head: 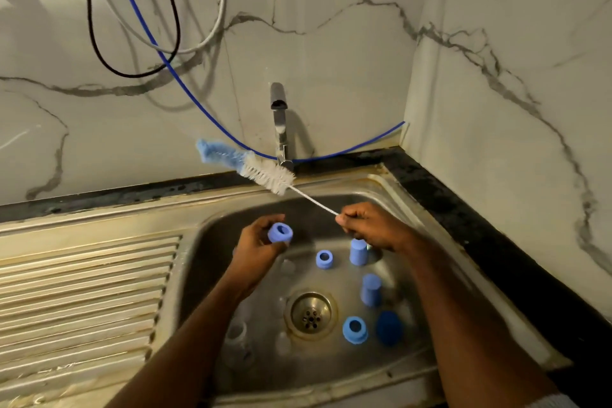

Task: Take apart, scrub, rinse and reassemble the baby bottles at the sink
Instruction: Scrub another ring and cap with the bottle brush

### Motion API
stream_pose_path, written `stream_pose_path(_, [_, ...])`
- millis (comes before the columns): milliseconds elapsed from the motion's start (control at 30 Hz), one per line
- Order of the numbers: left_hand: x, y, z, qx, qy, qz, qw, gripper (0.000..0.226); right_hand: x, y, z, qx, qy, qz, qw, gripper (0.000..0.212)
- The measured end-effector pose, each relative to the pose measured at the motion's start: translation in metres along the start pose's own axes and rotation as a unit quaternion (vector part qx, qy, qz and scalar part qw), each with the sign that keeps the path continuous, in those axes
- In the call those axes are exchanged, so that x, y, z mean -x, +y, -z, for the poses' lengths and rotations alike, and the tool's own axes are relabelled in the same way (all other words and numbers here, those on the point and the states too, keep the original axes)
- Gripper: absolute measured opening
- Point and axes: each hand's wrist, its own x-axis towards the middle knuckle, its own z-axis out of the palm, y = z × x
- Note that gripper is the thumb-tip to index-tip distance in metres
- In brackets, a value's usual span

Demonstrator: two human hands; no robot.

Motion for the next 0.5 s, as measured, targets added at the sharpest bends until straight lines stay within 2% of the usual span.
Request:
stream_pose_path(133, [-0.006, -0.004, -0.032, -0.134, -0.094, -0.034, 0.986, 0.044, 0.003, 0.007, 0.013, -0.004, 0.004, -0.032, 0.999, 0.038])
stream_pose_path(233, [-0.013, -0.01, -0.054, -0.262, -0.172, -0.074, 0.947, 0.043, -0.002, 0.011, 0.009, 0.017, 0.001, -0.044, 0.999, 0.038])
stream_pose_path(400, [-0.02, -0.036, -0.089, -0.342, -0.277, -0.042, 0.897, 0.047, -0.008, 0.02, 0.007, 0.037, -0.005, -0.052, 0.998, 0.037])
stream_pose_path(500, [-0.018, -0.047, -0.102, -0.37, -0.308, -0.053, 0.875, 0.035, -0.01, 0.018, 0.006, 0.048, 0.001, -0.046, 0.998, 0.039])
